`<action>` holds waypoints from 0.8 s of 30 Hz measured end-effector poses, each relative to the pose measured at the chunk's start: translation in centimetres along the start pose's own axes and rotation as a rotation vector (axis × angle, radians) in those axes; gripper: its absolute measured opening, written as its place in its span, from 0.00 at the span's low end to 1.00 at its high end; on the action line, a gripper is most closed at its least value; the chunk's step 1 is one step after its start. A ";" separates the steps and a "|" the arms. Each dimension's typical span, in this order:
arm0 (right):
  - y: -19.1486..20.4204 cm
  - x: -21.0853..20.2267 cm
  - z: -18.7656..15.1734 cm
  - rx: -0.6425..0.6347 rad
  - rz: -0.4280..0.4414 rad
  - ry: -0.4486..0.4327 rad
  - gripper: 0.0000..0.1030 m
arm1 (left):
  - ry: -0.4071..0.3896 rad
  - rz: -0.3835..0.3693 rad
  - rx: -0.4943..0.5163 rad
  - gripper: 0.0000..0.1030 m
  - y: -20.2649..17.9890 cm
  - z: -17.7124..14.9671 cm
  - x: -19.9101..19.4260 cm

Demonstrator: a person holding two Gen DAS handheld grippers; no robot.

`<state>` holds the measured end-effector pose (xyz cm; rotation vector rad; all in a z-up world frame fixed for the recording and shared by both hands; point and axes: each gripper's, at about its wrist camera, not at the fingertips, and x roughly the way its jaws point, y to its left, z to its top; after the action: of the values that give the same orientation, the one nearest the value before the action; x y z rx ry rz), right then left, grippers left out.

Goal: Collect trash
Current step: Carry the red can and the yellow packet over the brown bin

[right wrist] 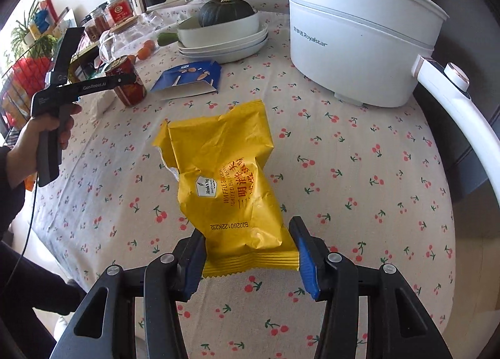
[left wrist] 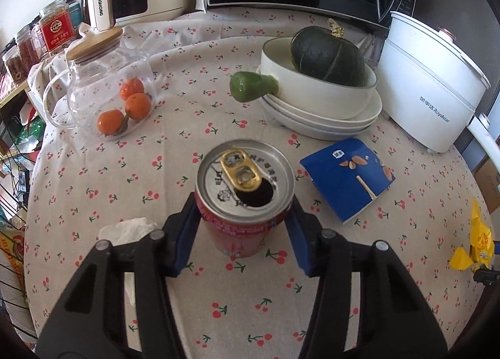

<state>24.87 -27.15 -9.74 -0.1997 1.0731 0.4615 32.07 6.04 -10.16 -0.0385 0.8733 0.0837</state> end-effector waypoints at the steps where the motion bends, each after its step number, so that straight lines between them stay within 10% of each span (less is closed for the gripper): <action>1: 0.2 -0.1 -0.2 0.010 -0.006 0.001 0.51 | 0.002 0.006 0.008 0.53 -0.1 0.0 -0.1; 24: 2.1 -8.5 -10.1 0.363 -0.162 0.021 0.50 | 0.027 -0.246 0.104 0.53 -4.7 -9.2 -14.7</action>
<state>12.47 -31.35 -6.85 0.0302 1.1318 0.1148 16.12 -0.06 -4.80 -0.0501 0.8925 -0.1929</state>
